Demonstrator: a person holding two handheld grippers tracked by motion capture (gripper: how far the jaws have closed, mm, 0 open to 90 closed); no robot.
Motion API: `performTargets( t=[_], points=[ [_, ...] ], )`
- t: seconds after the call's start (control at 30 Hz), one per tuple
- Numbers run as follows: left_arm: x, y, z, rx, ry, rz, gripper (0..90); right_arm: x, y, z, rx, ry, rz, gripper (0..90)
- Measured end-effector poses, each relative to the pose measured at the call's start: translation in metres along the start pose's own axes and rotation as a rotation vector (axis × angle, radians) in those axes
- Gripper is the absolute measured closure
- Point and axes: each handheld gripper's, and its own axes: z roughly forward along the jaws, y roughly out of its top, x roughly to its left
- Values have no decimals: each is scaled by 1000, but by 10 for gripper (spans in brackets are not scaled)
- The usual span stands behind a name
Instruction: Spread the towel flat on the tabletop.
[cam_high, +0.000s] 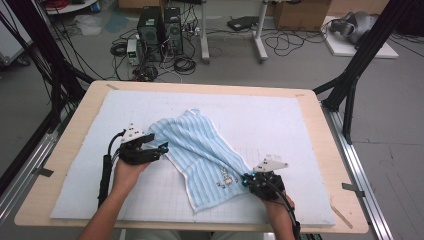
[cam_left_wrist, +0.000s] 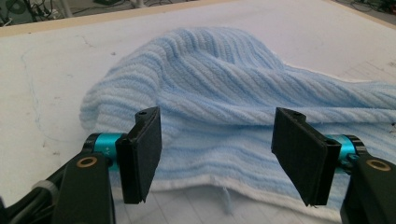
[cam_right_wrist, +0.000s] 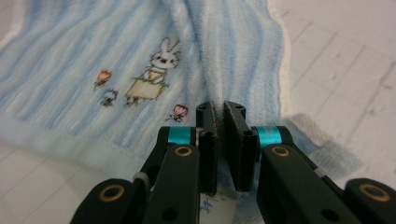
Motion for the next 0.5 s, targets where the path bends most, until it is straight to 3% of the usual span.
performTargets(
  t=[0.23,0.4,0.47,0.5],
  points=[
    [-3,-3,-7,-16,-7,-4,337,23,-15,-11,-15,66,-44,836],
    [-1,-4,-4,-21,-13,-2,337,27,-22,-15,-38,81,-58,806],
    [-1,-4,-3,-19,-17,-1,331,26,-22,-16,-49,82,-54,718],
    [-2,-4,-3,-20,-19,5,330,24,-21,-19,-71,69,-49,608]
  ],
)
